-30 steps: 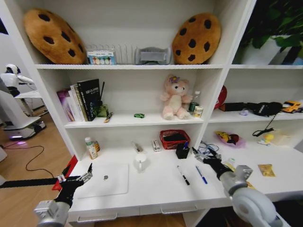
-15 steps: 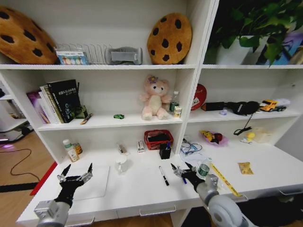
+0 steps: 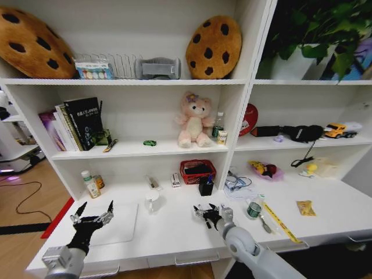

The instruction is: Organize the objects on the table.

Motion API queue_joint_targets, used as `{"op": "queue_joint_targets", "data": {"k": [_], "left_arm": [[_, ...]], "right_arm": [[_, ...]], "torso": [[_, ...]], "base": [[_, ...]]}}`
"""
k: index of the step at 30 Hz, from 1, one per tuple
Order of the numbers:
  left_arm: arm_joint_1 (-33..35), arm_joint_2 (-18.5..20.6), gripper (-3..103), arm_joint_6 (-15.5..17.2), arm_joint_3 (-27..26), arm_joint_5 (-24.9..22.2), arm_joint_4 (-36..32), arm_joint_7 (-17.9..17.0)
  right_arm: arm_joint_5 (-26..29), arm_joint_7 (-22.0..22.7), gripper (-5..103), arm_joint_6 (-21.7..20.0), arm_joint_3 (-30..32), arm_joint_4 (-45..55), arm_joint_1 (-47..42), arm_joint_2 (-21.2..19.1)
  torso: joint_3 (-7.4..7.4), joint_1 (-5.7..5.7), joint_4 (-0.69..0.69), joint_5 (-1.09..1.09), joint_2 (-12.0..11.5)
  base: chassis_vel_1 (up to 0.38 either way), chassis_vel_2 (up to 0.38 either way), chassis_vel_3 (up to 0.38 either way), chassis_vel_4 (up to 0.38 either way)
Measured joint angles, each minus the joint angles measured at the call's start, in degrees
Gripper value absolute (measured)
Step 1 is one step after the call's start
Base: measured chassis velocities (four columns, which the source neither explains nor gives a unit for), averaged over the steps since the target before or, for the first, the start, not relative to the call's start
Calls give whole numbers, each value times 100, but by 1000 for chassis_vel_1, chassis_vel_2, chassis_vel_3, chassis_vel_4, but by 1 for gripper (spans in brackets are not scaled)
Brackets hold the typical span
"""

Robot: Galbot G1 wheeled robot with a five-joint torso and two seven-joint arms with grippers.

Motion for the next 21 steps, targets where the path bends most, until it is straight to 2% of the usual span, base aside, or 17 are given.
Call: {"op": "queue_joint_targets", "data": {"k": [1, 3, 4, 6, 7, 9, 10, 12, 15, 16, 18, 19, 21], "left_arm": [[0, 0, 100, 0, 0, 0, 0, 0], [0, 0, 100, 0, 0, 0, 0, 0], [0, 0, 100, 0, 0, 0, 0, 0], [0, 0, 100, 0, 0, 0, 0, 0], [0, 0, 100, 0, 0, 0, 0, 0], [0, 0, 100, 0, 0, 0, 0, 0], [0, 0, 100, 0, 0, 0, 0, 0], [0, 0, 100, 0, 0, 0, 0, 0], [0, 0, 100, 0, 0, 0, 0, 0], [0, 0, 100, 0, 0, 0, 0, 0], [0, 0, 100, 0, 0, 0, 0, 0], [0, 0, 100, 0, 0, 0, 0, 0], [0, 0, 100, 0, 0, 0, 0, 0]], "right_arm": [[58, 56, 99, 0, -84, -36, 65, 26], [107, 97, 99, 0, -136, -57, 101, 46], [195, 179, 89, -8, -211, -73, 135, 66], [242, 232, 89, -15, -241, -74, 132, 69], [283, 269, 79, -22, -242, -66, 103, 67], [301, 286, 79, -25, -227, -53, 56, 64], [288, 293, 68, -22, -171, -46, -19, 60], [250, 292, 68, -15, -139, -53, -61, 60], [188, 255, 51, 2, -55, -85, -130, 74], [188, 255, 51, 2, -55, -85, -130, 74], [203, 244, 40, 1, -13, -92, -144, 76], [203, 244, 40, 1, -13, -92, -144, 76], [344, 238, 29, -13, 32, -90, -136, 62]], "torso": [[0, 0, 1, 1, 0], [0, 0, 1, 1, 0], [0, 0, 1, 1, 0], [0, 0, 0, 1, 0], [0, 0, 0, 1, 0], [0, 0, 1, 1, 0], [-1, 0, 0, 0, 0], [-2, -1, 0, 1, 1], [-2, -1, 0, 0, 1], [-2, -1, 0, 0, 1], [-1, -1, 0, 1, 1], [-1, -1, 0, 1, 1], [-1, -1, 0, 2, 1]], "base": [[0, 0, 0, 0], [0, 0, 0, 0], [0, 0, 0, 0], [0, 0, 0, 0], [0, 0, 0, 0], [0, 0, 0, 0], [0, 0, 0, 0], [0, 0, 0, 0], [0, 0, 0, 0], [0, 0, 0, 0], [0, 0, 0, 0], [0, 0, 0, 0], [0, 0, 0, 0]]}}
